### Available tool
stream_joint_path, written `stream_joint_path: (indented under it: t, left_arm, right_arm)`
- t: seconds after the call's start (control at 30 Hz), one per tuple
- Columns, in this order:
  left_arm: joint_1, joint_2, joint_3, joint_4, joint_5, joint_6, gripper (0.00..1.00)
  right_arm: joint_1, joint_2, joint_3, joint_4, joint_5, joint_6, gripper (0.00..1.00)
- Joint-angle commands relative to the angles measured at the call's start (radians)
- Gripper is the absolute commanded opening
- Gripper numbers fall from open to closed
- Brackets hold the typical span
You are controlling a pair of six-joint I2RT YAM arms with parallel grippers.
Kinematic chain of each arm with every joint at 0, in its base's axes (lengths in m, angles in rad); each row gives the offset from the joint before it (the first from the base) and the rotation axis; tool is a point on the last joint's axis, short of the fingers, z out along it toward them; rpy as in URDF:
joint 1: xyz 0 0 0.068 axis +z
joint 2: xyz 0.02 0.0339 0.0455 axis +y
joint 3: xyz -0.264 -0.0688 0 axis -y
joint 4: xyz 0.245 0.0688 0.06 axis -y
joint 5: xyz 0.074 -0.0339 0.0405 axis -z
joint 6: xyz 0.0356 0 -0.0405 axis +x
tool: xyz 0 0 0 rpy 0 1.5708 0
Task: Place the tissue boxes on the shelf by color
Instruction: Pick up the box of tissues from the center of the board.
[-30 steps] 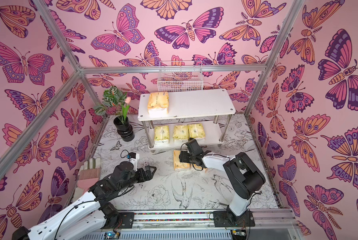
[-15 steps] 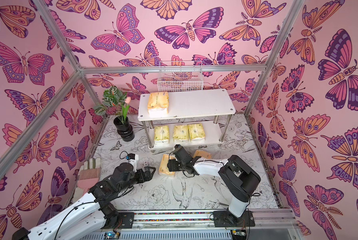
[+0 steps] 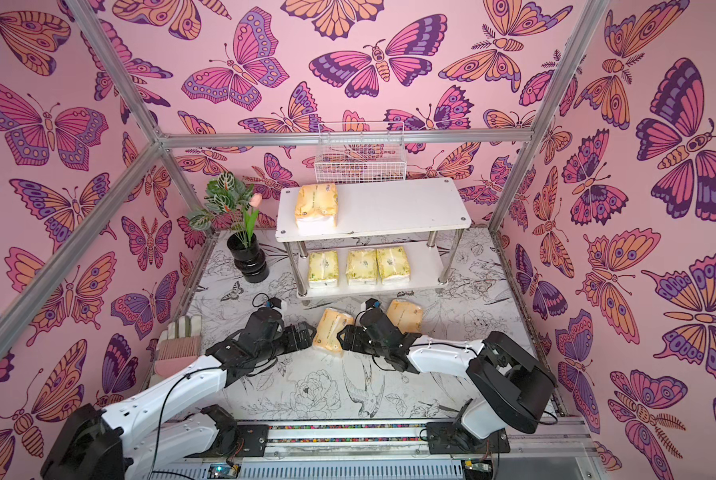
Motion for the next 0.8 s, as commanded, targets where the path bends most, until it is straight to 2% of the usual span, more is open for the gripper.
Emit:
stream_joint_path:
  t: [0.0,0.13,0.47,0.77]
  left_arm:
    - [0.026,0.060,0.058,0.065,0.079,0.076,0.99]
    - [0.040,0.140,0.075,0.132,0.154,0.093,1.00]
    - [0.065,0.361,0.076,0.265,0.316,0.089,0.99]
    - [0.062,0.457,0.013,0.449,0.409,0.003,1.00]
  right_arm:
    - [0.001,0.029,-0.040,0.168,-0.038,0.130,0.80]
    - [0.002,0.090,-0.078,0.276,-0.043,0.184,0.80]
    - [0.007,0.171,-0.120,0.384,-0.027,0.256,0.79]
    - [0.018,0.273,-0.132,0.526,-0.045,0.330,0.79]
